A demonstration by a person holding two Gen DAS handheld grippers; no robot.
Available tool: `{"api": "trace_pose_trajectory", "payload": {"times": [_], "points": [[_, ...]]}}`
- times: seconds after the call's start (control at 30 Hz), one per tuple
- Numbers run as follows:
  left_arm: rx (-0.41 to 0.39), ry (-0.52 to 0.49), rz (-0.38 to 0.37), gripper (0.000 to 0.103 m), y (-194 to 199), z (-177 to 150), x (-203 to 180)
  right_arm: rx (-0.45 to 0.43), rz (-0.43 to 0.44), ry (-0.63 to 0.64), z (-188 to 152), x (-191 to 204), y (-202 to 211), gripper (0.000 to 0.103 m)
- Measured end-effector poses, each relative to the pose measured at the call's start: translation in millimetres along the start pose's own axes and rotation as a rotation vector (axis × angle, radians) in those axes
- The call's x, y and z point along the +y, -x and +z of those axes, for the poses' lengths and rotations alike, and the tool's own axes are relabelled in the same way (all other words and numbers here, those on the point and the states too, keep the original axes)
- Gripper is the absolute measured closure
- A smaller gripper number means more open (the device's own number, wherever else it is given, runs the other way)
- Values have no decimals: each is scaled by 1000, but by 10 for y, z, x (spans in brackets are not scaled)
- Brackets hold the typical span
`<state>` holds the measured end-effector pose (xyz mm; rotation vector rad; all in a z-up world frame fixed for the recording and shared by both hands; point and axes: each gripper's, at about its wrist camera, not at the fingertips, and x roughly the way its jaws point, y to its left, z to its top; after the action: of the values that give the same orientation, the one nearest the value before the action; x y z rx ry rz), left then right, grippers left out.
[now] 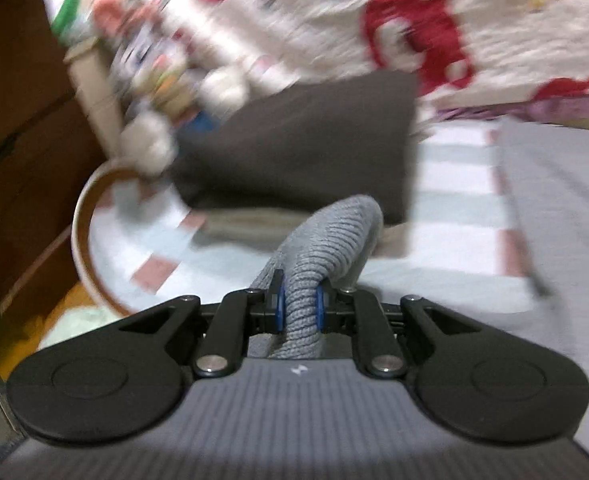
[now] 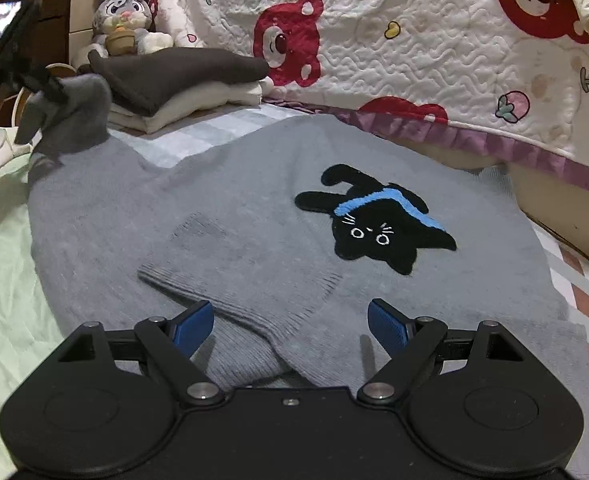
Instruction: Fold clothes
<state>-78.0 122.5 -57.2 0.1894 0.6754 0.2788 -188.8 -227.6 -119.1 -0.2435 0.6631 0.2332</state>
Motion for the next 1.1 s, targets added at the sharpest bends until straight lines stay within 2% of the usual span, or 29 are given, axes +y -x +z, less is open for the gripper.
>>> {"api": "trace_pose_trajectory", "payload": {"times": [0.1, 0.27, 0.47, 0.53, 0.57, 0.67, 0.73, 0.8, 0.9, 0.97, 1.1], "points": [[-27, -27, -87, 90, 284, 62, -336, -18, 8, -76, -91, -126, 27, 16], [-39, 8, -301, 90, 773, 169, -872, -24, 3, -163, -273, -325, 32, 16], [42, 76, -672, 90, 1198, 253, -1555, -44, 31, -216, -426, -487, 101, 16], [70, 98, -796, 90, 1340, 281, -1782, -49, 43, -225, -461, -527, 132, 20], [84, 110, -858, 89, 1410, 295, -1896, -52, 49, -229, -479, -547, 147, 26], [169, 164, -961, 78, 1374, 219, -2171, -60, 67, -241, -532, -608, 192, 33], [174, 229, -971, 72, 1328, 123, -2179, -65, 79, -250, -567, -649, 223, 33], [148, 257, -940, 61, 1296, 48, -2072, -71, 91, -258, -602, -689, 253, 33], [96, 226, -793, 59, 1232, -84, -1845, -79, 109, -270, -655, -750, 299, 33], [86, 188, -686, 57, 1160, -175, -1740, -77, 111, -301, -554, -838, 282, 33], [201, 90, -439, 57, 871, -372, -1621, -74, 113, -366, -333, -1022, 243, 33]]}}
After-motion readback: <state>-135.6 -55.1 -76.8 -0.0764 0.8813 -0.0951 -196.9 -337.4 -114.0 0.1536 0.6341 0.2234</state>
